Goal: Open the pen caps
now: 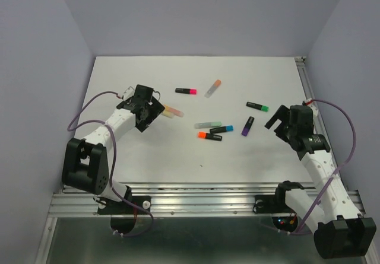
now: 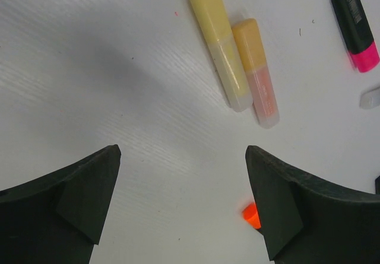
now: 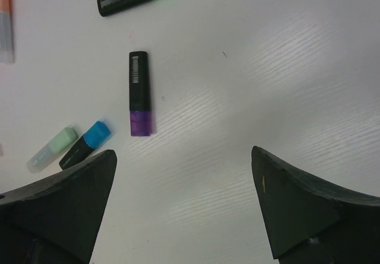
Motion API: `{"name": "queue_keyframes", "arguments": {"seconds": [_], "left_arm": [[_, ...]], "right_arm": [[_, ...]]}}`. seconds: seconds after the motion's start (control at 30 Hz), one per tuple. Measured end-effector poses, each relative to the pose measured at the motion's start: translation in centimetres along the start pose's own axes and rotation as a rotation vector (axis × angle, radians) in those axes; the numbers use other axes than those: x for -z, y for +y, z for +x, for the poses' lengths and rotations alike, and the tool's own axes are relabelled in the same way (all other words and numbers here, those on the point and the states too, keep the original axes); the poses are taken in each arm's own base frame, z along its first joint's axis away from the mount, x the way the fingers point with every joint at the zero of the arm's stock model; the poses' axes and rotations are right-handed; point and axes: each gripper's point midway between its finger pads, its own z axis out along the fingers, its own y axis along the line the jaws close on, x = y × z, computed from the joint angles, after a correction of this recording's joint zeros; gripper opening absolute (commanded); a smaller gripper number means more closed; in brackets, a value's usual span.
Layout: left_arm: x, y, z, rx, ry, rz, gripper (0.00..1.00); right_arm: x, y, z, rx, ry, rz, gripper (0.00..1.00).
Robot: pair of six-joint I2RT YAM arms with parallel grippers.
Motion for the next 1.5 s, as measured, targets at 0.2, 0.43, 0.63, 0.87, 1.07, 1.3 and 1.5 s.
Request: {"name": "queue_keyframes", "arguments": {"seconds": [0.2, 0.43, 0.63, 0.87, 1.07, 1.3, 1.5], "left_arm": [[-2.4, -1.2, -1.4, 0.012, -0.03, -0.072, 0.98], [-5.0, -2.9, -3.9, 0.051, -0.076, -0.143, 0.93], [-7.3, -1.2, -4.7, 0.107, -0.066, -0.225, 0.88], [-9.5, -0.6, -4.3, 0.116, -0.046, -0.281, 0.85], [-11.0, -0.5, -4.1, 0.124, -0.038, -0.314, 0.78], [-10.9, -0.4, -3.9, 0.148, -0.049, -0.327, 0.74], [-10.9, -1.0, -3.4, 0.137, -0.049, -0.341, 0.73]], "right_arm": [[0.1, 0.4, 0.0, -0.002, 0.001, -0.021, 1.0], [0.5, 0.2, 0.2, -0.005, -0.009, -0.036, 1.0], [0.3, 0.1, 0.5, -0.003, 0.003, -0.031, 1.0], [0.1, 0.0, 0.7, -0.001, 0.013, -0.023, 1.0], [0.0, -0.2, 0.8, -0.004, 0.012, -0.014, 1.0], [-0.3, -0.9, 1.1, -0.01, 0.005, 0.017, 1.0], [-0.2, -1.1, 0.8, -0.019, -0.014, 0.025, 1.0]]}}
